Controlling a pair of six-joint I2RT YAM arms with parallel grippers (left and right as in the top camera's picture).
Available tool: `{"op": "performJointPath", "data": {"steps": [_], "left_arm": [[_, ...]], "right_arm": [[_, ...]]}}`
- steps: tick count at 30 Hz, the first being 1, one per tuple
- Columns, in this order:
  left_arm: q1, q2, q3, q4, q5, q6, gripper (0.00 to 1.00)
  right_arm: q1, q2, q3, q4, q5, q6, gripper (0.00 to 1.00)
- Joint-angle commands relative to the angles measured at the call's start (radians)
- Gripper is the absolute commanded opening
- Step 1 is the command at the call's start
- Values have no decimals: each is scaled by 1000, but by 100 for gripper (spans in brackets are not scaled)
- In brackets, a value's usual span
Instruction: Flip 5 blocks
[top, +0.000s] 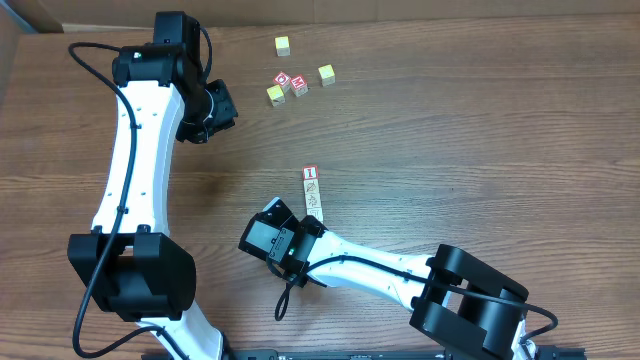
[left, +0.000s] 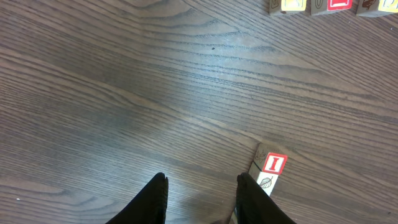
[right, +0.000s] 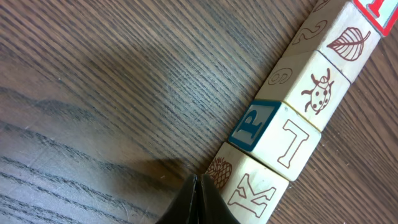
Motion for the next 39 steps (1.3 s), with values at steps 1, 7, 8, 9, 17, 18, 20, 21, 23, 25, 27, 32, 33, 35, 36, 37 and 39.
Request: {"op": "performJointPath", "data": {"steps": [1,7,8,9,17,18,20,21,23,25,27,32,33,35,36,37,39], "left_arm": [[-7,11,1,1,-14,-3,29],[-7,11,1,2,-14,-3,30],[-7,11,1,2,-15,-3,30],[-7,11,1,4,-15,-3,30],[-7,11,1,-1,-15,-3,63],[-7,11,1,-2,-14,-3,75],[-7,11,1,-2,-14,-3,100],[-7,11,1,-2,-14,-3,100],[-7,11,1,-1,-14,-3,100],[-7,11,1,-1,-14,-3,100],[-7,11,1,2,-14,-3,100],[-7,11,1,2,-14,-3,100],[-7,11,1,2,-14,-3,100],[-7,11,1,2,-14,-3,100],[-7,11,1,2,-14,-3,100],[-7,11,1,2,-14,-3,100],[-7,11,1,2,-14,-3,100]], "right_arm": [[-4,4,-7,8,15,-3,4],[-4,4,0,55,-51,-3,4],[-4,4,7,58,-72,-3,4],[-4,3,18,58,-100,-3,4],[-35,-57,148,-16,-186,63,4],[-46,-68,159,-27,-186,76,4],[-77,-97,170,-42,-186,88,4],[-95,-109,171,-45,-187,90,8],[-135,-131,171,-59,-187,108,15],[-187,-146,171,-84,-187,138,16],[-245,-148,171,-114,-192,160,23],[-381,-148,170,-173,-215,159,55],[-415,-148,170,-185,-216,159,64],[-484,-148,170,-207,-216,159,80],[-506,-148,170,-212,-216,160,89],[-537,-148,170,-219,-216,159,100],[-591,-148,170,-230,-216,159,100]]}}
